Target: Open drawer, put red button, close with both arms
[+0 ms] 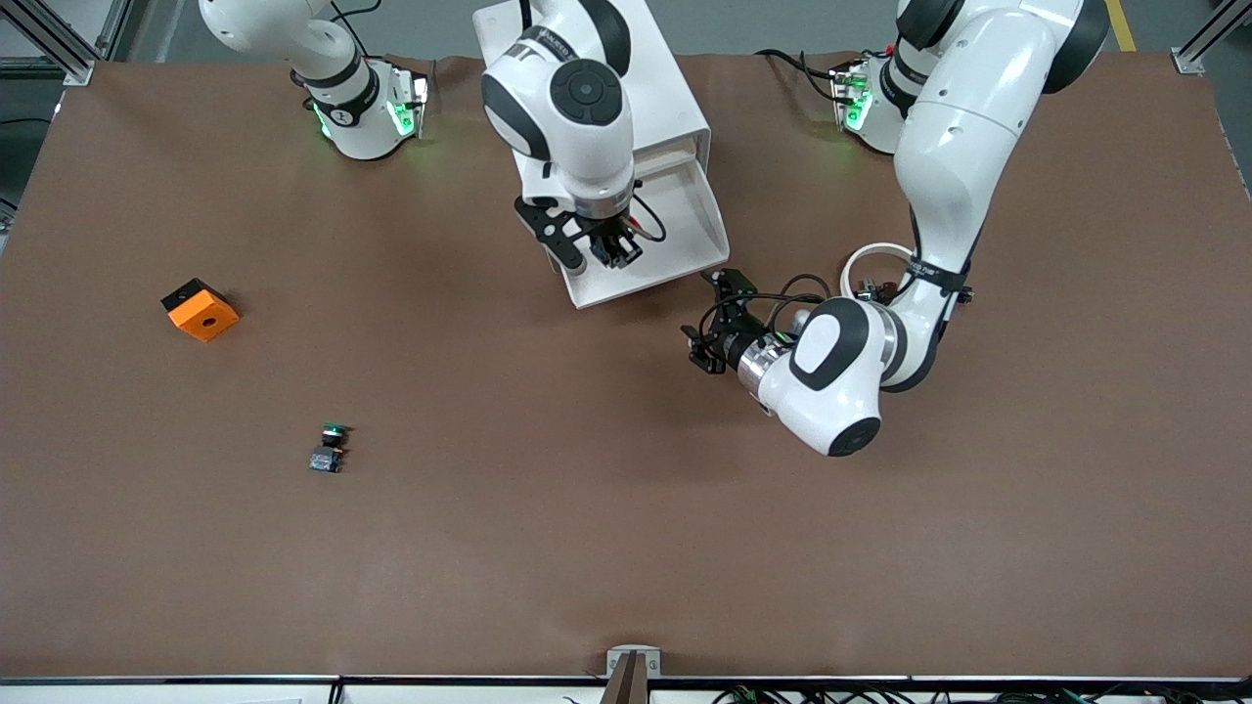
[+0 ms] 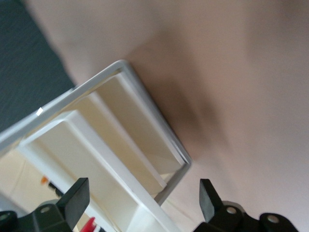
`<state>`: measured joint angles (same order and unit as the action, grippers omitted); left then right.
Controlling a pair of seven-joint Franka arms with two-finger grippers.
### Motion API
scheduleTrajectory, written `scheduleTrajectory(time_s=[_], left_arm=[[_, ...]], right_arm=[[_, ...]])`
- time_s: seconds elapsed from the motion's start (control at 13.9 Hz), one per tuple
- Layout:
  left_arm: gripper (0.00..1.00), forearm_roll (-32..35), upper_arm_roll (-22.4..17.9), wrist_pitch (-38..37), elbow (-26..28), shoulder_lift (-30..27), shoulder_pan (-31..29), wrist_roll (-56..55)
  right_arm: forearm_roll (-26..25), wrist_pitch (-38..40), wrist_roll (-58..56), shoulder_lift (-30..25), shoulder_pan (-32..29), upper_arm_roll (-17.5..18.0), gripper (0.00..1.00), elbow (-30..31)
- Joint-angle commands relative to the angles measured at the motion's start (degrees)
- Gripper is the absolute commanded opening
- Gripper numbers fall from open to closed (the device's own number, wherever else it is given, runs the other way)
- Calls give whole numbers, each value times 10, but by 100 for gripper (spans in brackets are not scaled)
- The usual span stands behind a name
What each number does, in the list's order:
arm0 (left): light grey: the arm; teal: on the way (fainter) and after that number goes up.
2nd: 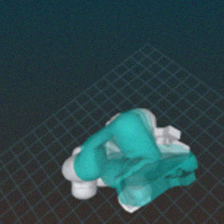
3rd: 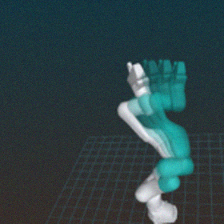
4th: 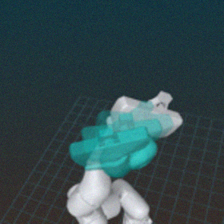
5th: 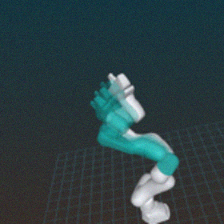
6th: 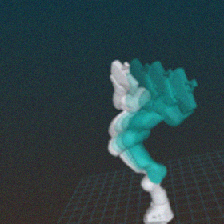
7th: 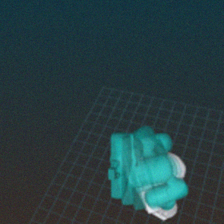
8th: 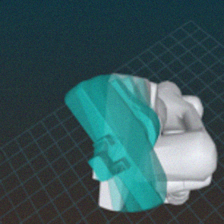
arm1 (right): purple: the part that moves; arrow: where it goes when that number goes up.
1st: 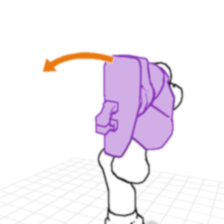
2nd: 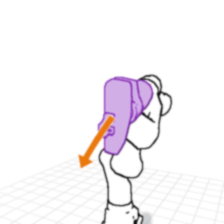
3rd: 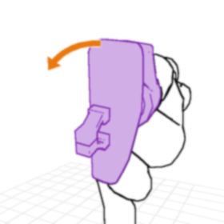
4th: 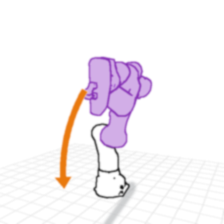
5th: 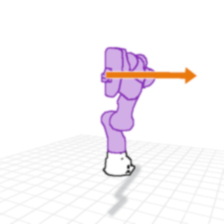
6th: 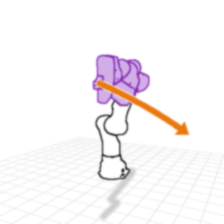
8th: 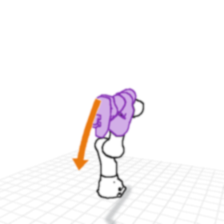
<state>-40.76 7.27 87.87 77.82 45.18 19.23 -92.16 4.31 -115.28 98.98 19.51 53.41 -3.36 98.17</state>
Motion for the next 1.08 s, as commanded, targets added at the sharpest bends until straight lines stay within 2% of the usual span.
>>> scheduleTrajectory(time_s=[0.0,0.22,0.36,0.5,0.72,0.94,1.01], left_arm=[[100,39,-1,34,4,-37,0,125],[100,120,1,93,4,-74,7,278],[100,144,0,127,4,-82,6,345],[100,204,1,143,5,-91,6,401],[100,312,5,143,7,-106,4,425],[100,380,6,151,7,-110,12,426],[100,386,6,152,6,-110,20,426]], right_arm=[[-14,2,36,0,20,-6,0,-3],[-6,4,37,8,20,-5,0,-3],[-5,1,39,12,31,-6,0,-4],[-7,-2,40,21,33,-6,0,-10],[-7,-1,41,52,34,-6,0,-46],[-6,-1,39,62,33,-6,0,-53],[-4,0,39,61,28,-6,46,-54]])
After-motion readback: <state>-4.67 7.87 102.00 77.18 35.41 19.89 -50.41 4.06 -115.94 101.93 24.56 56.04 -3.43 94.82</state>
